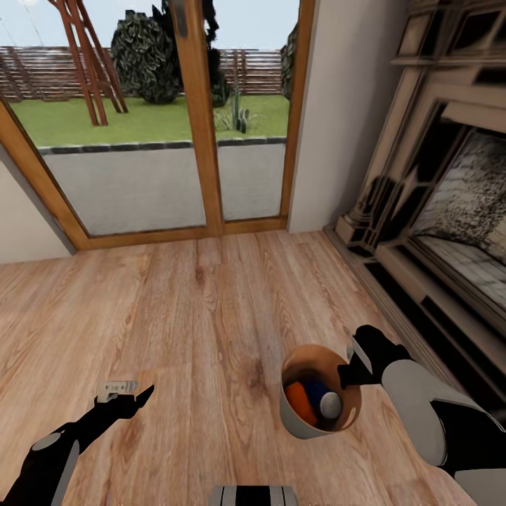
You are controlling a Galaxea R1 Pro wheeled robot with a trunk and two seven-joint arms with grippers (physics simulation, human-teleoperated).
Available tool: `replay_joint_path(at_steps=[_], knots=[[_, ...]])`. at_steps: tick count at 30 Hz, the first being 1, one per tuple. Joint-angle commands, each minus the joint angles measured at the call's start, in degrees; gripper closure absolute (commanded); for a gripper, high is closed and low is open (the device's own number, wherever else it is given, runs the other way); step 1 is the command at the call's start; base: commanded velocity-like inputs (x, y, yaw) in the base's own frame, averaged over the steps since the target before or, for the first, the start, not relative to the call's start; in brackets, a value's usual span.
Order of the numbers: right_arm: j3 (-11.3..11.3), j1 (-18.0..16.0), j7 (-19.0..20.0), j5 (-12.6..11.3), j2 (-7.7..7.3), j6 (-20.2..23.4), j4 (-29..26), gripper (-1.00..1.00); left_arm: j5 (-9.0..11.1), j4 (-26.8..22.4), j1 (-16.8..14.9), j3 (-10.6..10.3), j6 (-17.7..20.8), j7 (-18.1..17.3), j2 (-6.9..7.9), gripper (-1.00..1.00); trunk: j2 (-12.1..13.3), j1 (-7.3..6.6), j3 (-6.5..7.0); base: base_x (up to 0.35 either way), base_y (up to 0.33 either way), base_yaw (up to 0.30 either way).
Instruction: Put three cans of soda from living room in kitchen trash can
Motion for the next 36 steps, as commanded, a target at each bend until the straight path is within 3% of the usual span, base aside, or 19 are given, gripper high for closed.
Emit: replay_joint_path(at_steps=[1, 4, 13, 19, 30, 36], knots=[[-0.15, -0.03, -0.02, -0.98, 0.00, 0.05, 0.01, 1.00, 0.00, 0.02, 0.00, 0.00, -0.01, 0.02, 0.00, -1.00, -0.02, 0.02, -0.22, 0.000, 0.000, 0.000], [-0.15, -0.03, -0.03, -0.98, -0.01, 0.05, 0.01, 1.00, -0.02, 0.05, -0.01, 0.00, -0.01, 0.02, 0.00, -1.00, -0.06, 0.09, -0.89, 0.000, 0.000, 0.000], [-0.15, -0.03, 0.01, -0.98, -0.01, 0.05, 0.01, 1.00, 0.03, 0.07, 0.03, 0.00, -0.01, 0.00, -0.01, -1.00, -0.06, 0.09, -0.89, 0.000, 0.000, 0.000], [-0.15, -0.03, 0.01, -0.98, -0.01, 0.05, 0.01, 1.00, -0.01, 0.08, -0.01, 0.00, -0.01, 0.00, -0.01, -1.00, -0.14, 0.25, -2.22, 0.000, 0.000, 0.000], [-0.15, -0.01, 0.01, -0.98, -0.02, 0.05, 0.01, 1.00, 0.01, 0.08, 0.00, 0.00, -0.08, 0.00, -0.01, -1.00, -0.14, 0.25, -2.22, 0.000, 0.000, 0.000], [-0.07, 0.00, 0.01, -0.98, 0.11, 0.05, 0.01, 1.00, -0.04, 0.16, 0.01, 0.00, -0.10, 0.00, -0.01, -1.00, -0.22, 0.40, -3.55, 0.000, 0.000, 0.000]])
